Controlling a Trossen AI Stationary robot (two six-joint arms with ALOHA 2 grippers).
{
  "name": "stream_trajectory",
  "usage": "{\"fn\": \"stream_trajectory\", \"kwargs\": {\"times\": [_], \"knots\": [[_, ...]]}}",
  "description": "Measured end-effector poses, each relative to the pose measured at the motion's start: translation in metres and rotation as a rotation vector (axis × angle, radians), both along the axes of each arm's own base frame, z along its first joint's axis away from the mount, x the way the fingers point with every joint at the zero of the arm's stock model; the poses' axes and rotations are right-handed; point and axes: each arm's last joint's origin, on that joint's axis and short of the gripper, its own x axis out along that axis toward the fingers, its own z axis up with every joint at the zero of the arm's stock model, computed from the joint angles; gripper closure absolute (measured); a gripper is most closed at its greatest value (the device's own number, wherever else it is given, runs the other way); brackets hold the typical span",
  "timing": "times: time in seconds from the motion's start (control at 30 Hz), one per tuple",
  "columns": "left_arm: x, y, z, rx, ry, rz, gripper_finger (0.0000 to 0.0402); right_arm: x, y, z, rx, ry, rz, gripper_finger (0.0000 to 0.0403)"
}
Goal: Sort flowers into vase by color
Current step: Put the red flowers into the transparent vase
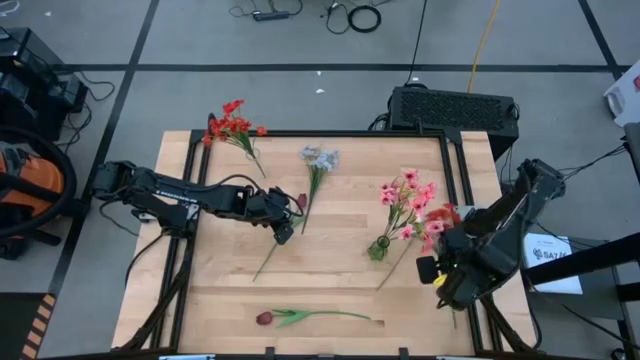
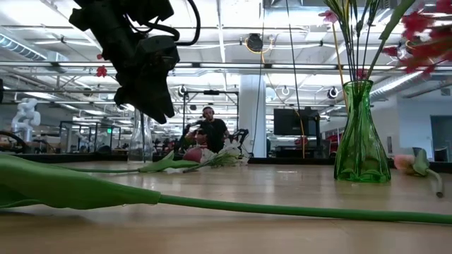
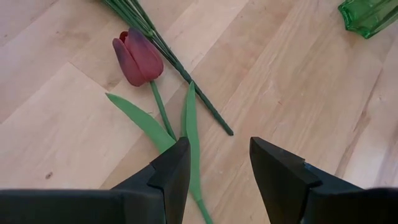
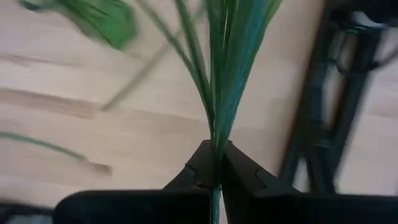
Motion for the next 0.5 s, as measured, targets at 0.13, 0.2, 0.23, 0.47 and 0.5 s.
{"fn": "stream_trajectory", "kwargs": {"times": [0.13, 0.2, 0.23, 0.47, 0.5], "knots": [[0.0, 0.0, 0.0, 0.001, -0.001, 0.0, 0.023, -0.004, -0.007, 0.006, -0.013, -0.055, -0.019, 0.0401], [0.0, 0.0, 0.0, 0.0, -0.005, 0.0, 0.023, -0.002, -0.008, 0.007, -0.021, -0.065, -0.027, 0.0401], [0.0, 0.0, 0.0, 0.0, -0.004, 0.0, 0.023, -0.002, -0.009, 0.007, -0.028, -0.071, -0.029, 0.0401], [0.001, 0.0, 0.0, 0.013, -0.004, -0.017, 0.023, 0.005, -0.017, 0.009, -0.127, -0.183, -0.039, 0.0401], [0.0, 0.0, 0.0, 0.014, -0.003, -0.019, 0.023, 0.005, -0.019, 0.01, -0.142, -0.202, -0.044, 0.0401]]}}
